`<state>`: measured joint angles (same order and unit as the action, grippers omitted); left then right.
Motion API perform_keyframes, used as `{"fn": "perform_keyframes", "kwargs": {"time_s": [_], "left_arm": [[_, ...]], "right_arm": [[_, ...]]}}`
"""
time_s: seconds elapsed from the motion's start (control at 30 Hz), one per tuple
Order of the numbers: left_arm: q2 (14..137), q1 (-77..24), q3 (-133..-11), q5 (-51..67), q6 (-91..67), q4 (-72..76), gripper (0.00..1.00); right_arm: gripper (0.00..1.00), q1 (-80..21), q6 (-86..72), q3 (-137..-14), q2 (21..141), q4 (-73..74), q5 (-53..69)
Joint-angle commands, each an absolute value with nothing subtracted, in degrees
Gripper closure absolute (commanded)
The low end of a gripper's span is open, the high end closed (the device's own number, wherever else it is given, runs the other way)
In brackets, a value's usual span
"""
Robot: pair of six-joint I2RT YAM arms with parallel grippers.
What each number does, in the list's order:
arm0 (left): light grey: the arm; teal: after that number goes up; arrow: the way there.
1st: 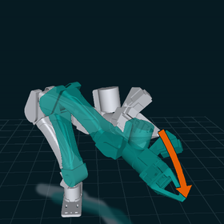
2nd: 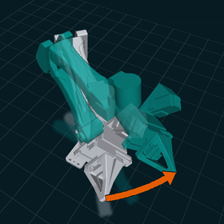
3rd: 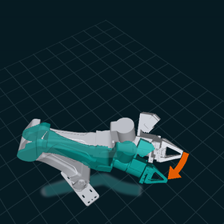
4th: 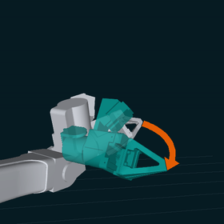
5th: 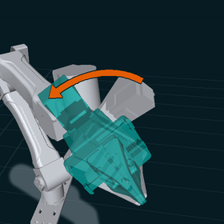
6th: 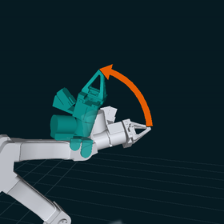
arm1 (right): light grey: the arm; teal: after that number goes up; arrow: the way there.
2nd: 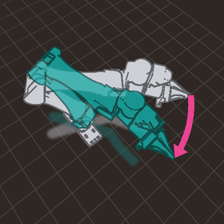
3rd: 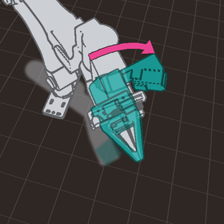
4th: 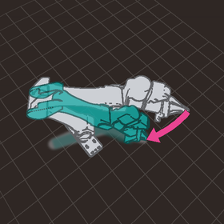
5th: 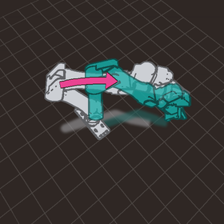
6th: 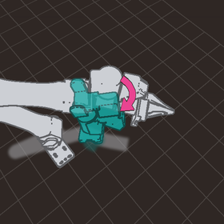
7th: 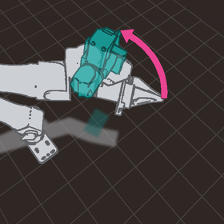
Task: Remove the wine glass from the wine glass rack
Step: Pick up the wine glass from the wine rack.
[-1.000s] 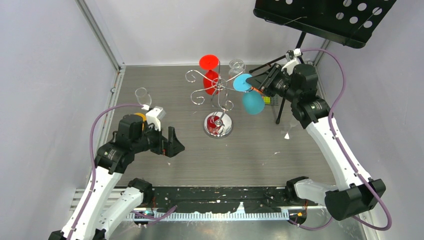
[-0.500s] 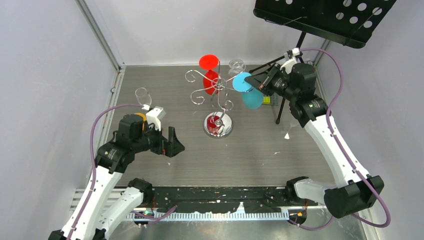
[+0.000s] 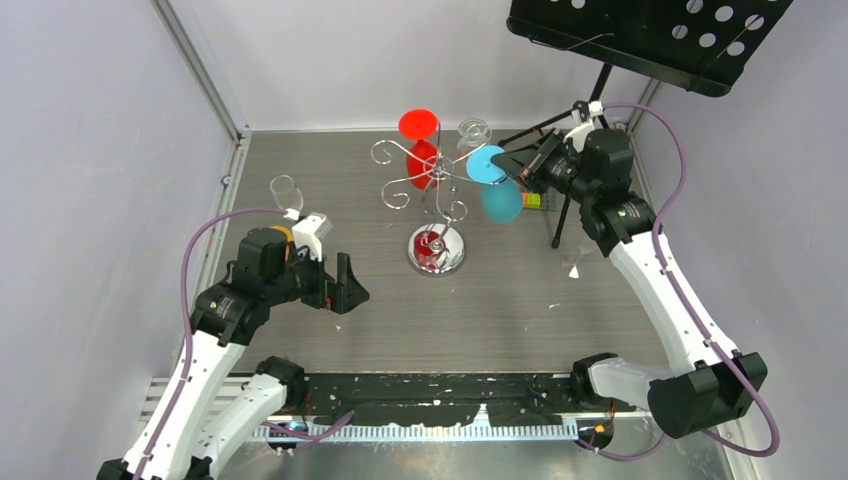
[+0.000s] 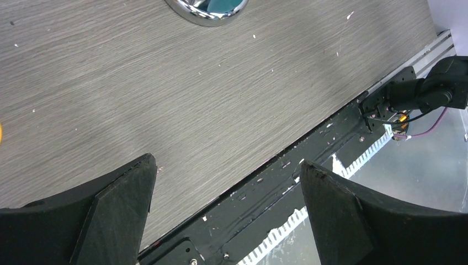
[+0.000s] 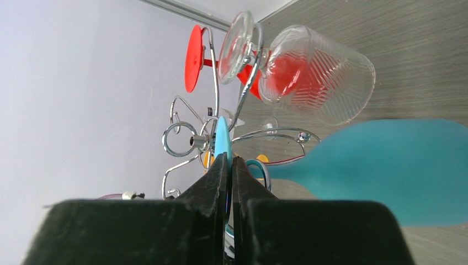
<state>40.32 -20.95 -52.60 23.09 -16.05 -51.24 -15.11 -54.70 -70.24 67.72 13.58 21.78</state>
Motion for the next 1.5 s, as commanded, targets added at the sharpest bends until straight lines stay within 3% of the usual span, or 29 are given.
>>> {"fn": "perform_keyframes", "kwargs": {"time_s": [0.0,0.5,1.47], "left_arm": [[39.7,-21.2,-53.1,22.9,-15.8,-50.2,0.0],[39.3,-21.2,-52.9,24.1,-16.4,-49.4,0.0],[37.1,-21.2,-51.8,24.5,-16.6,-48.9,0.0]], "right_arm": [[0.94,-13.7,-59.4,-68.4,64.9,8.5,22.2],[0.94,-10.4,-69.7,-62.7,61.7,0.6,25.0],[0.94,-12.9,-70.5,-62.1,58.4,4.3,25.3]]}}
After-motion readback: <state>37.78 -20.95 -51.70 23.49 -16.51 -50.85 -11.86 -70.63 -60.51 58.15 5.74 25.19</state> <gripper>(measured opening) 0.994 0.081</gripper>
